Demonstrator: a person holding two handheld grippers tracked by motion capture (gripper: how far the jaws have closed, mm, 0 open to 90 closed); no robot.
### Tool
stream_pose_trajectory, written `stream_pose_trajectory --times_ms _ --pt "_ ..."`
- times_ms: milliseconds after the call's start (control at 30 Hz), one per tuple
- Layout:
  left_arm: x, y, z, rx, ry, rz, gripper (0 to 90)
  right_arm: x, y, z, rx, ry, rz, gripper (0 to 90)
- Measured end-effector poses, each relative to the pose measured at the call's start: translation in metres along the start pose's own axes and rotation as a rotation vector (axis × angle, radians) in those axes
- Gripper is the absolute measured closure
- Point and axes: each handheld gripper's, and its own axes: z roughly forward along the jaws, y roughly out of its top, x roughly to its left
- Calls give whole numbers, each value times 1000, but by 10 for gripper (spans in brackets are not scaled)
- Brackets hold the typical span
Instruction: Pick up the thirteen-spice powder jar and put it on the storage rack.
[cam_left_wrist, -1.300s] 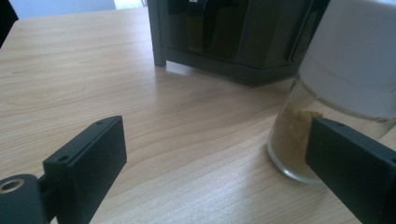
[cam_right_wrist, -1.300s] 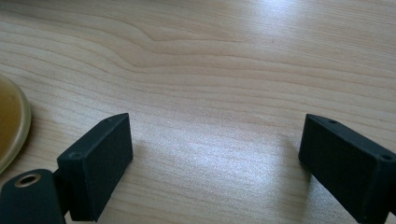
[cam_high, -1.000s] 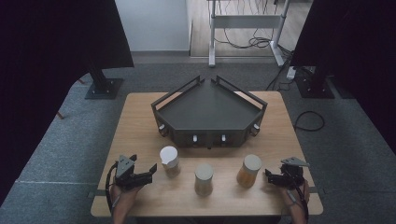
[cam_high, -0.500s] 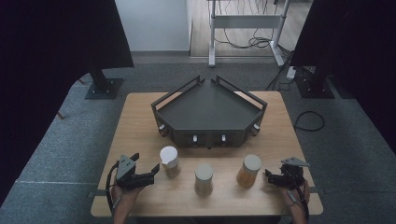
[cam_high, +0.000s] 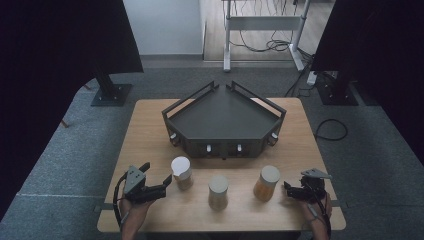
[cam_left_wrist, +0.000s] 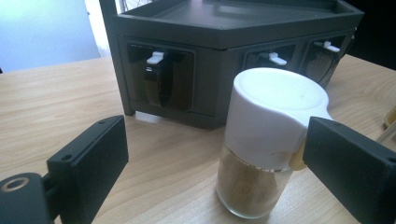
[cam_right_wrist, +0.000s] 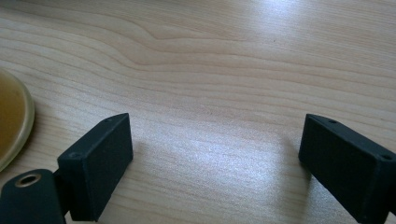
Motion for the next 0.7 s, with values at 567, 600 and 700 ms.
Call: stream_pose_trajectory --times_ms 567,600,700 --pt "-3 3 3 -30 -17 4 65 0 0 0 0 2 -3 93" --pt "-4 4 4 -30 -19 6 65 0 0 0 0 2 -3 92" --pt "-5 4 5 -31 -26 8 65 0 0 0 0 2 -3 93"
